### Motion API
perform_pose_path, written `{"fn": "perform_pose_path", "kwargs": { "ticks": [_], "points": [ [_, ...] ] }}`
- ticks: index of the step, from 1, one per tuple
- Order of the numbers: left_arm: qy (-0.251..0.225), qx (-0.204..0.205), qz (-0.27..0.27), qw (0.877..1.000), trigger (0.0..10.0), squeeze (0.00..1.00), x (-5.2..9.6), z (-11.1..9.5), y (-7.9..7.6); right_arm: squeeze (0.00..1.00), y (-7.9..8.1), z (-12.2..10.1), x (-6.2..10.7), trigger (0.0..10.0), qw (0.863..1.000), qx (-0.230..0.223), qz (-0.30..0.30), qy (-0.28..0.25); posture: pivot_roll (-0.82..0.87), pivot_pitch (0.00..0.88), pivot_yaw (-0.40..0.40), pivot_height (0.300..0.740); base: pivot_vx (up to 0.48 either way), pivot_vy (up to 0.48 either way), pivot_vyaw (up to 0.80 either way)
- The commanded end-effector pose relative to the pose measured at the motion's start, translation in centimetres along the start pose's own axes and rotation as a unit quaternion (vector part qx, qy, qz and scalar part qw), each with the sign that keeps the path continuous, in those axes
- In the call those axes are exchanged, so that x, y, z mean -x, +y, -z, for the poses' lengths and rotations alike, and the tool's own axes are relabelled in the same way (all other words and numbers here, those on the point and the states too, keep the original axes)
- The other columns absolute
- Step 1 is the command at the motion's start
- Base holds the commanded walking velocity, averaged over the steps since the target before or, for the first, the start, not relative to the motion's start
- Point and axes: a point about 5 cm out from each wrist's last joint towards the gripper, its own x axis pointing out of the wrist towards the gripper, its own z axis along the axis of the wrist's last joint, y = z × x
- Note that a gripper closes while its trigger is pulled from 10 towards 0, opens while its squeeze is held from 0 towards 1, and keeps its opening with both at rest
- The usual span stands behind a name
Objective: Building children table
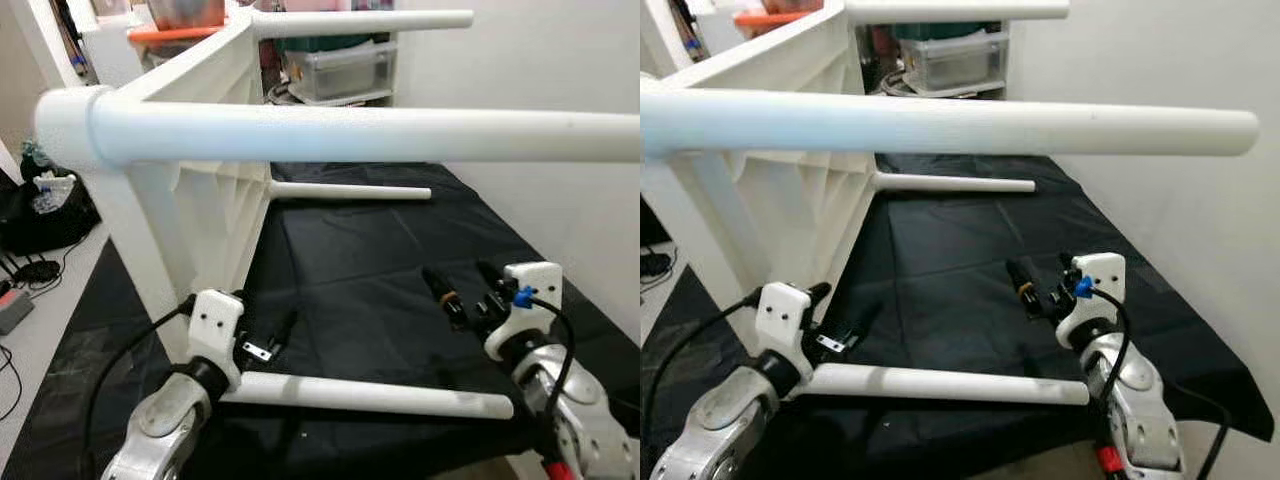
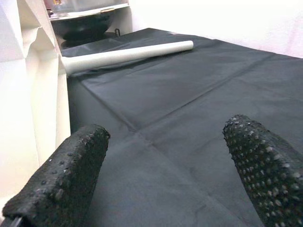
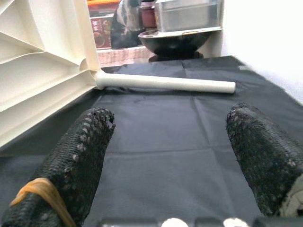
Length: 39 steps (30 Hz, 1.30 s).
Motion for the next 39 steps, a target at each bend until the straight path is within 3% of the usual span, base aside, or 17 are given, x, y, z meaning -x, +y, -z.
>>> {"fn": "perform_pose_path", "kwargs": {
  "ticks": [1,6,8,9,11,12,14,19,22,24,27,29,39],
  "points": [
    [0.000,-0.002,0.005,1.000,10.0,0.00,-0.1,-0.3,-0.2,0.00,-1.0,-0.4,-0.1,10.0,1.000,0.016,0.026,0.002,-0.10,0.064,0.027,0.740,0.000,0.000,0.00],
    [-0.002,0.009,0.021,1.000,10.0,0.00,-0.2,-0.4,-0.7,0.00,-2.4,-1.9,-0.1,10.0,0.997,0.042,0.058,-0.015,-0.10,0.065,0.028,0.740,0.000,0.000,0.00],
    [-0.003,-0.009,0.056,0.998,10.0,0.00,-0.3,-0.7,-1.6,0.00,-2.2,-4.4,0.1,10.0,0.997,0.040,0.004,-0.059,-0.10,0.066,0.031,0.740,0.000,0.000,0.00],
    [-0.003,-0.009,0.056,0.998,10.0,0.00,-0.3,-0.7,-1.6,0.00,-2.2,-4.4,0.1,10.0,0.997,0.040,0.004,-0.059,-0.10,0.066,0.031,0.740,0.000,0.000,0.00],
    [-0.007,-0.034,0.064,0.997,10.0,0.00,-0.2,-1.0,-2.0,0.00,-1.1,-6.5,1.1,10.0,0.990,0.049,-0.097,-0.094,-0.11,0.070,0.031,0.740,0.000,0.000,0.00],
    [-0.007,-0.034,0.064,0.997,10.0,0.00,-0.2,-1.0,-2.0,0.00,-1.1,-6.5,1.1,10.0,0.990,0.049,-0.097,-0.094,-0.11,0.070,0.031,0.740,0.000,0.000,0.00],
    [-0.016,-0.061,0.039,0.997,10.0,0.00,0.0,-1.2,-1.8,0.00,0.0,-7.8,2.2,10.0,0.975,0.059,-0.184,-0.106,-0.12,0.073,0.037,0.740,0.000,0.000,0.00],
    [-0.038,-0.093,-0.029,0.995,10.0,0.00,1.1,-1.6,-1.1,0.00,0.9,-8.9,2.6,10.0,0.962,0.084,-0.240,-0.098,-0.12,0.073,0.037,0.740,0.000,0.000,0.00],
    [-0.038,-0.082,-0.055,0.994,10.0,0.00,1.7,-1.6,-0.7,0.00,1.2,-8.8,2.1,10.0,0.961,0.096,-0.242,-0.091,-0.12,0.068,0.035,0.740,0.000,0.000,0.00],
    [-0.031,-0.081,-0.051,0.995,10.0,0.00,2.1,-1.4,-0.9,0.00,0.8,-8.3,1.1,10.0,0.968,0.119,-0.205,-0.079,-0.11,0.063,0.031,0.740,0.000,0.000,0.00],
    [-0.025,-0.077,-0.047,0.996,10.0,0.00,2.1,-1.2,-1.0,0.00,0.6,-8.0,0.6,10.0,0.972,0.120,-0.187,-0.076,-0.10,0.062,0.031,0.740,0.000,0.000,0.00],
    [0.016,-0.073,-0.035,0.997,10.0,0.00,1.3,0.0,-0.7,0.00,1.1,-6.1,-0.5,10.0,0.983,0.085,-0.151,-0.057,-0.10,0.056,0.025,0.740,0.000,0.000,0.00],
    [0.005,-0.071,-0.038,0.997,10.0,0.00,-0.2,-0.6,-0.3,0.00,2.4,-4.0,-0.5,10.0,0.988,0.043,-0.145,-0.034,-0.11,0.052,0.029,0.740,0.000,0.000,0.00]
  ]
}}
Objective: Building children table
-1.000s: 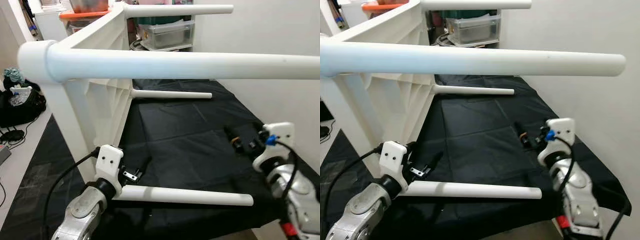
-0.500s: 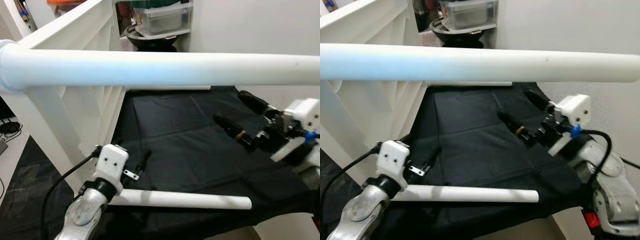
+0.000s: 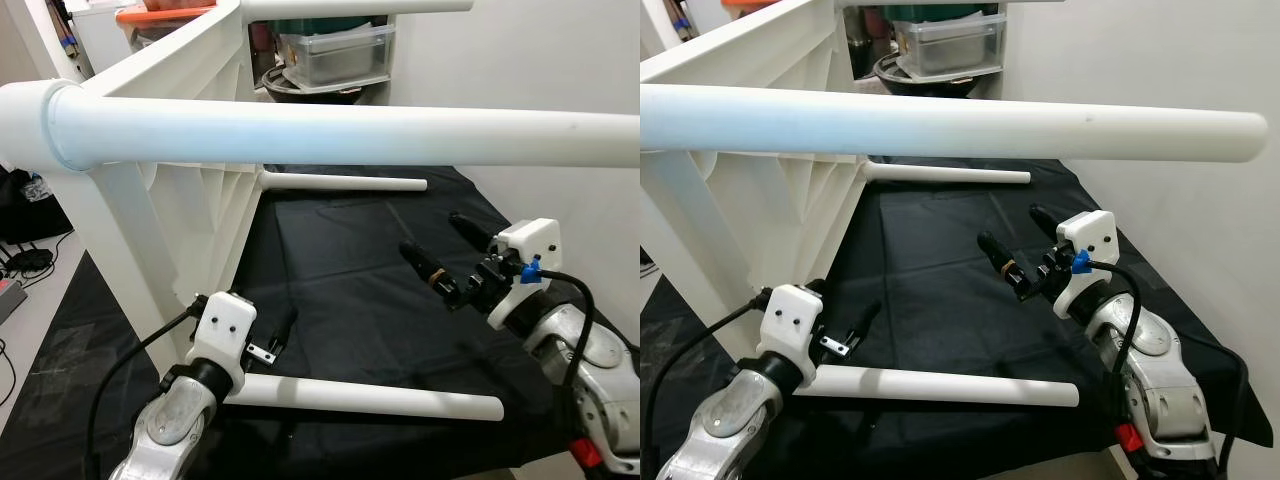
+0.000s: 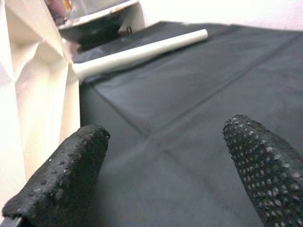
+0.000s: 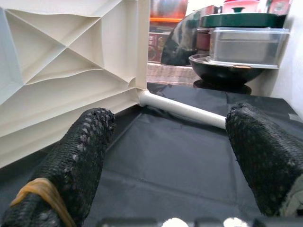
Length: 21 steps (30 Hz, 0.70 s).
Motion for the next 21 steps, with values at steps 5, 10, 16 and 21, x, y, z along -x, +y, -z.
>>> {"fn": "perform_pose_path", "kwargs": {
  "ticks": [5,10,16,21],
  "points": [
    [0.012,0.000,-0.003,1.000,10.0,0.00,-0.19,0.30,0.26,0.00,0.50,0.86,-0.04,10.0,1.000,-0.013,0.004,0.010,-0.12,0.055,0.036,0.740,-0.197,0.000,0.00],
    [0.010,0.005,-0.002,1.000,10.0,0.00,-0.33,0.17,0.17,0.00,0.86,1.17,-0.05,10.0,1.000,-0.017,0.007,0.014,-0.12,0.057,0.034,0.740,-0.097,0.000,0.00],
    [0.010,0.014,-0.003,1.000,10.0,0.00,-0.43,0.06,0.20,0.00,1.26,1.57,-0.07,10.0,1.000,-0.020,0.006,0.022,-0.11,0.060,0.034,0.740,-0.273,0.000,0.00],
    [0.006,0.020,-0.014,1.000,10.0,0.00,-0.51,-0.08,0.73,0.00,1.39,1.54,-0.20,10.0,1.000,-0.021,0.006,0.021,-0.12,0.062,0.035,0.740,0.000,0.000,0.00]
  ]
}}
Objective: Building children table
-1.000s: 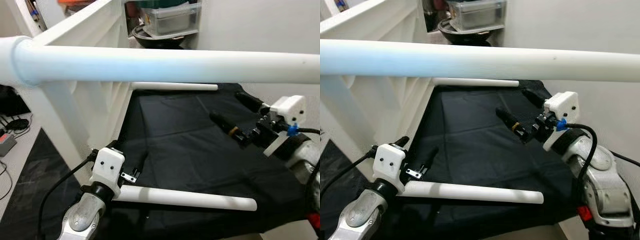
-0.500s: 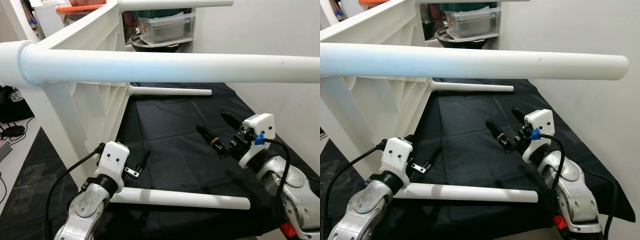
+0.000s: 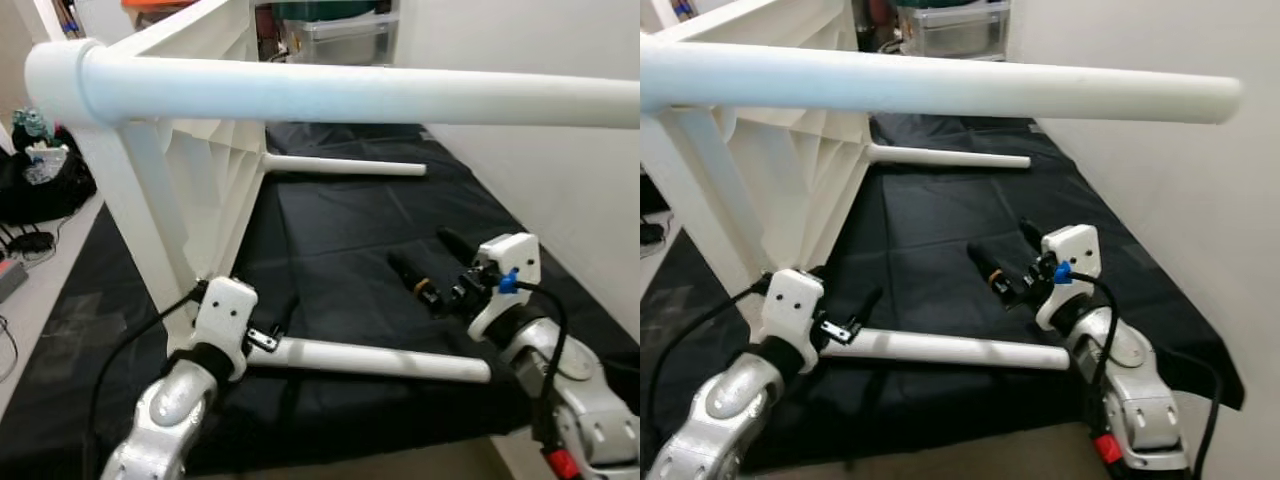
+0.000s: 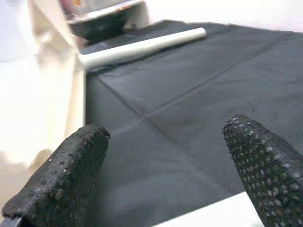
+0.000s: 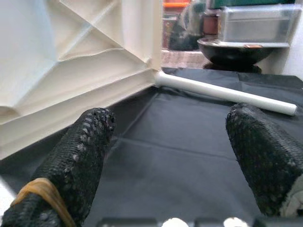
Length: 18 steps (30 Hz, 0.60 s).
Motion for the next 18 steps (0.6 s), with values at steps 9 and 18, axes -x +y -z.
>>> {"fn": "perform_pose_path", "kwargs": {
  "ticks": [9,18],
  "points": [
    [0.006,0.013,-0.023,1.000,10.0,0.00,-0.2,0.2,1.1,0.00,-0.2,-0.2,0.0,10.0,1.000,0.007,0.006,0.003,-0.12,0.061,0.031,0.740,0.000,0.000,0.00],
    [-0.008,0.061,-0.062,0.996,10.0,0.00,-1.5,-0.4,4.1,0.00,-1.0,-3.9,0.2,10.0,0.997,0.058,-0.013,-0.045,-0.12,0.063,0.037,0.740,0.000,0.000,0.00]
  ]
}}
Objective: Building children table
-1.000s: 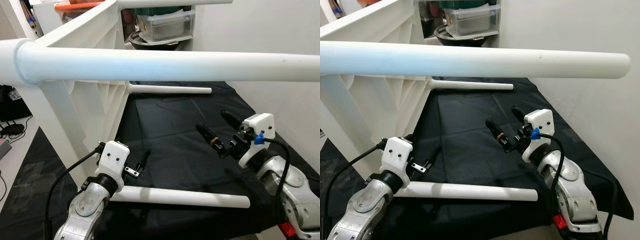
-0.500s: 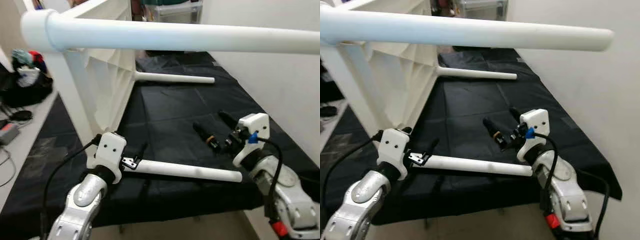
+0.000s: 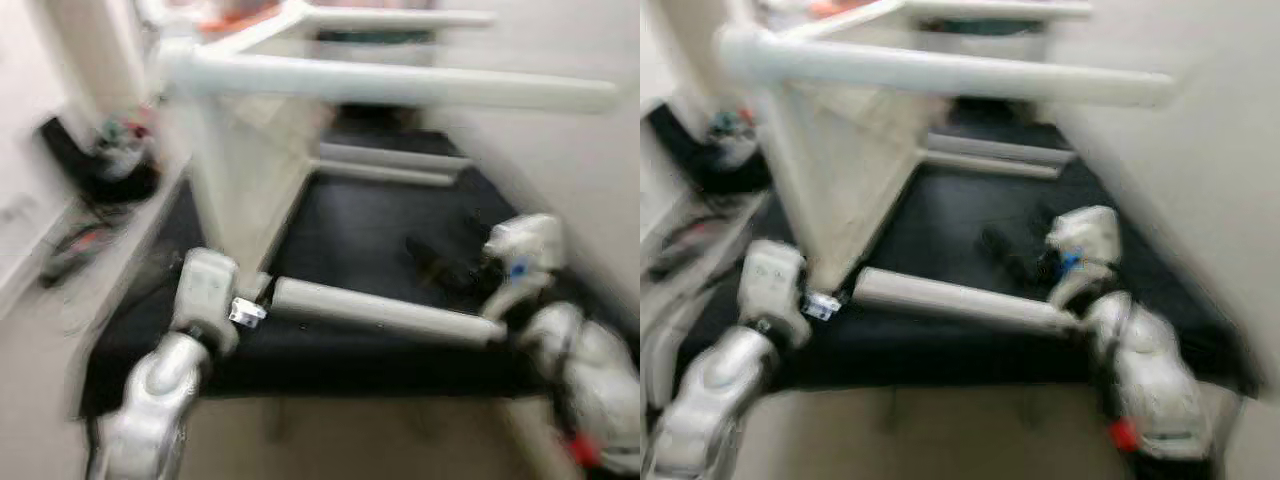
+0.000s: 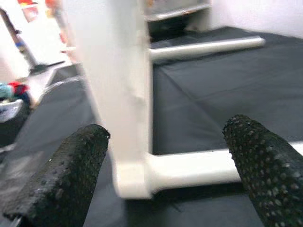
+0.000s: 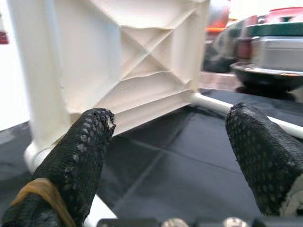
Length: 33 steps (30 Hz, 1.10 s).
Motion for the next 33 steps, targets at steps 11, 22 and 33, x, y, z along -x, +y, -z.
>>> {"fn": "perform_pose_path", "kwargs": {
  "ticks": [11,22,33],
  "points": [
    [0.008,0.128,0.029,0.991,10.0,0.00,-2.6,0.5,1.8,0.00,1.2,-9.2,0.9,10.0,0.977,0.060,-0.164,-0.126,-0.14,0.066,0.038,0.740,0.000,0.000,0.00],
    [-0.012,0.154,0.228,0.961,10.0,0.00,-3.1,-1.3,-2.7,0.00,2.1,-7.2,3.4,10.0,0.956,0.081,-0.281,-0.012,-0.15,0.068,0.053,0.740,0.000,0.000,0.00],
    [-0.005,0.148,0.142,0.979,0.0,0.00,-4.0,0.1,-1.1,0.00,-0.2,-9.1,1.0,10.0,0.978,0.133,-0.144,-0.071,-0.14,0.061,0.053,0.740,0.000,0.000,0.00]
  ]
}}
